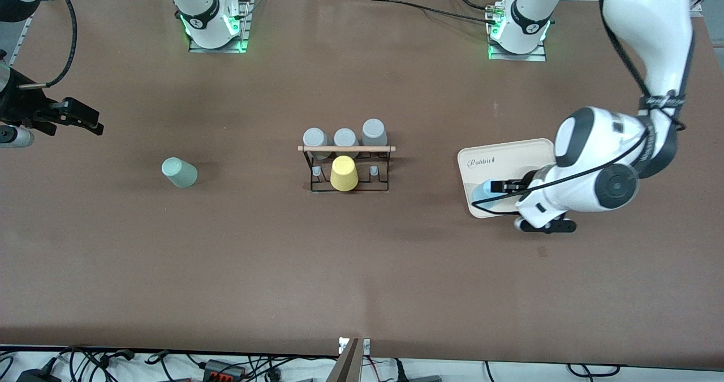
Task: Hang scattered cups on rack with three cups
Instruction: 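Reach the left gripper down and grasp the light blue cup on the tray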
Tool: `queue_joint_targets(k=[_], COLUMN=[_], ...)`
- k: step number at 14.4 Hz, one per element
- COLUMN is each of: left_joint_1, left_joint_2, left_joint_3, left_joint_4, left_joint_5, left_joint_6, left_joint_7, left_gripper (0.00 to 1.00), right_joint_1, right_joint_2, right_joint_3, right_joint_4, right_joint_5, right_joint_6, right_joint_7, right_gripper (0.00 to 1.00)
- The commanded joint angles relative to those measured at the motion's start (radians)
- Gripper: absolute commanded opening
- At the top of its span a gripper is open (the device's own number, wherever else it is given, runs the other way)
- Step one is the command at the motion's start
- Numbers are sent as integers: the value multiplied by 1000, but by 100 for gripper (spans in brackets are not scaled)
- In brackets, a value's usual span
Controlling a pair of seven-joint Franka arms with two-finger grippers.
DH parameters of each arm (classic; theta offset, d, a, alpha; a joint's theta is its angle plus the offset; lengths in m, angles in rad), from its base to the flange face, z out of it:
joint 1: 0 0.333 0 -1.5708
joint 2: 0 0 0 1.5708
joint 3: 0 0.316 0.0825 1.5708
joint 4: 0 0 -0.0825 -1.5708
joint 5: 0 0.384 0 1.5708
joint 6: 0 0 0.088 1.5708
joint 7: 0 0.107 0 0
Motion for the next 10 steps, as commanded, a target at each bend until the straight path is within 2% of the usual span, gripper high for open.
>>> queue_joint_targets(k=[1,10], left_joint_1=[-18,-24], left_joint_2=[44,81], left_joint_3=[3,3], left_joint_4=[-49,-92], left_joint_5=[71,74], left_joint_6=[96,107], left_joint_7=[7,4], left_gripper=[100,100], right_joint_1=[0,4], right_joint_2=[8,5], right_joint_3=[0,1], right_joint_4=[7,7], right_joint_5=[-15,-15], right_joint_6=[-12,-7], right_joint_7=[-9,-10], right_gripper=[100,100])
